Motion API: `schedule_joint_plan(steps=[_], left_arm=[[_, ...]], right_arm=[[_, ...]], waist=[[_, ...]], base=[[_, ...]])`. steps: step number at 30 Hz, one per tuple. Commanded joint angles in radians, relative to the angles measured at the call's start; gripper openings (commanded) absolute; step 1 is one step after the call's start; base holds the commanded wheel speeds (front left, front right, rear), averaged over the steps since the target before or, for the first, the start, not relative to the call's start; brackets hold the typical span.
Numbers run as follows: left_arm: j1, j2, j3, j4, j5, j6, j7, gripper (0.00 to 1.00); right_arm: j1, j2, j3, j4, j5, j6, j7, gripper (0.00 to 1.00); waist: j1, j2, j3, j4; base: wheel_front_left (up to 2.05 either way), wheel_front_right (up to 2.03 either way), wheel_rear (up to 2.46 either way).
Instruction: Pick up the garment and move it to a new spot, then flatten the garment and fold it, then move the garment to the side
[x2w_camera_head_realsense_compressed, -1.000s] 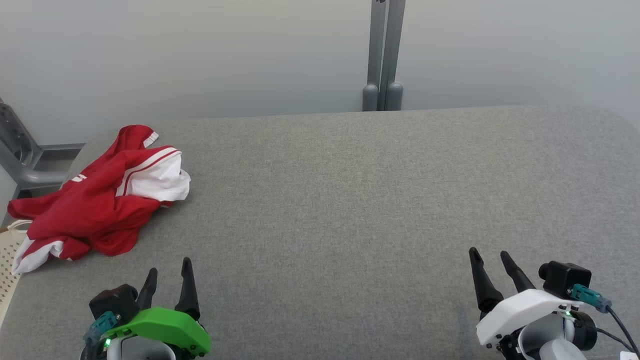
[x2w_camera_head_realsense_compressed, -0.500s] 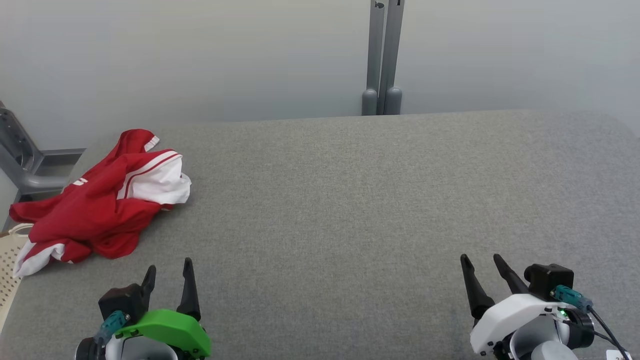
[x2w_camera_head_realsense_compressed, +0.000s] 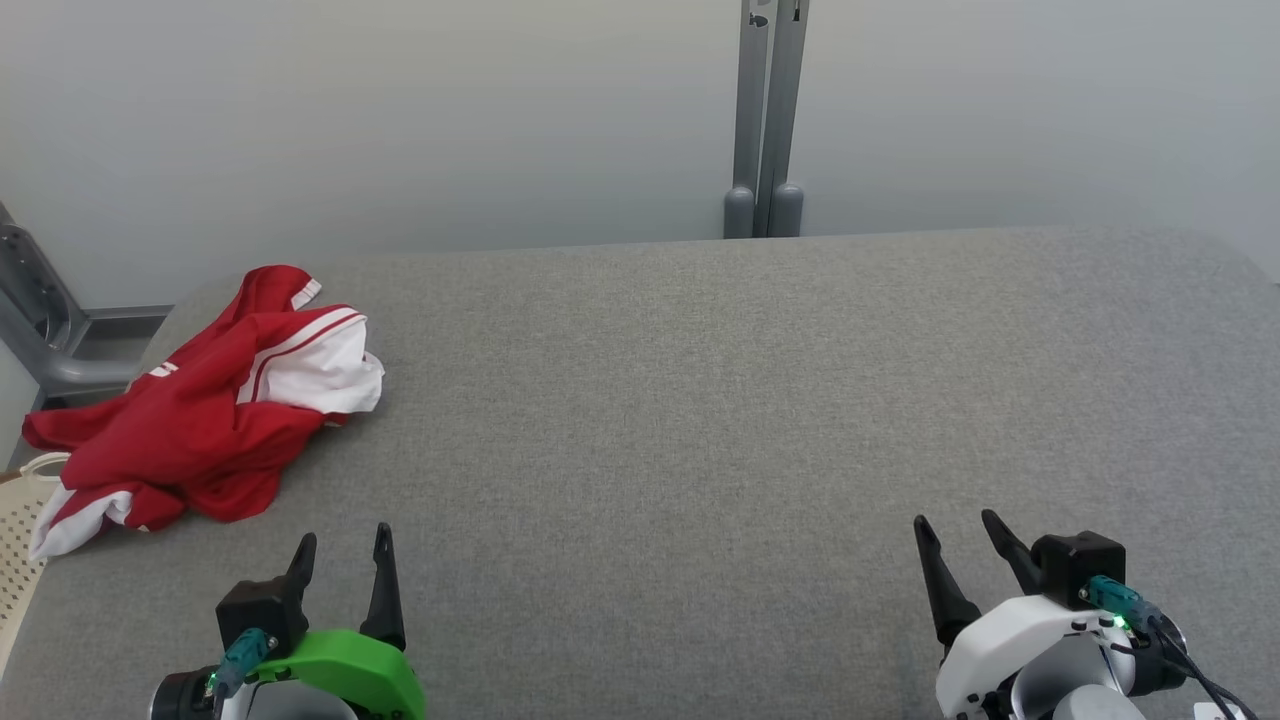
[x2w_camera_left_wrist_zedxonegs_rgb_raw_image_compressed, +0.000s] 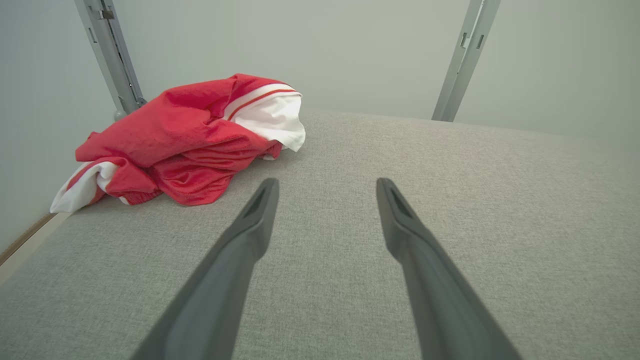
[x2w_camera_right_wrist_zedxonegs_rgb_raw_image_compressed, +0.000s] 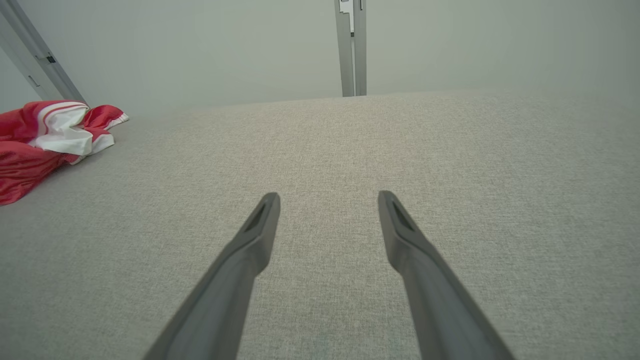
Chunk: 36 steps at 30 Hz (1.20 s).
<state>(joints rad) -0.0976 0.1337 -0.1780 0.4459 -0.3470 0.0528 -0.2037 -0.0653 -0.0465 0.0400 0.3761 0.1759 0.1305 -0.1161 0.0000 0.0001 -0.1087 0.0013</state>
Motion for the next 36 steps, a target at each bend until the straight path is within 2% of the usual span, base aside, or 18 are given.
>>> schedule_joint_plan(steps=[1,15,29,36], left_arm=[[0.008,0.007,-0.003,0.002,0.023,0.004,-0.008,1.00],[0.016,0.015,-0.021,0.017,0.086,0.023,-0.034,1.00],[0.017,0.016,-0.033,0.019,0.061,0.027,-0.023,1.00],[0.025,0.023,-0.041,0.009,0.058,0.030,-0.010,1.00]], right_arm=[[-0.009,-0.005,0.001,0.003,-0.024,0.000,-0.008,1.00],[-0.016,-0.006,0.020,0.026,-0.102,0.000,-0.030,1.00],[-0.001,-0.006,0.011,0.024,-0.100,0.000,-0.034,1.00],[0.019,-0.005,-0.002,0.011,-0.094,0.000,-0.041,1.00]], waist=[[0.0000,-0.0001,-0.002,0.000],[0.0000,-0.0001,-0.014,0.001],[0.0000,-0.0001,-0.016,0.012],[0.0000,-0.0001,-0.017,0.084]], base=[[0.00,0.00,0.00],[0.00,0.00,0.00],[0.00,0.00,0.00],[0.00,0.00,0.00]])
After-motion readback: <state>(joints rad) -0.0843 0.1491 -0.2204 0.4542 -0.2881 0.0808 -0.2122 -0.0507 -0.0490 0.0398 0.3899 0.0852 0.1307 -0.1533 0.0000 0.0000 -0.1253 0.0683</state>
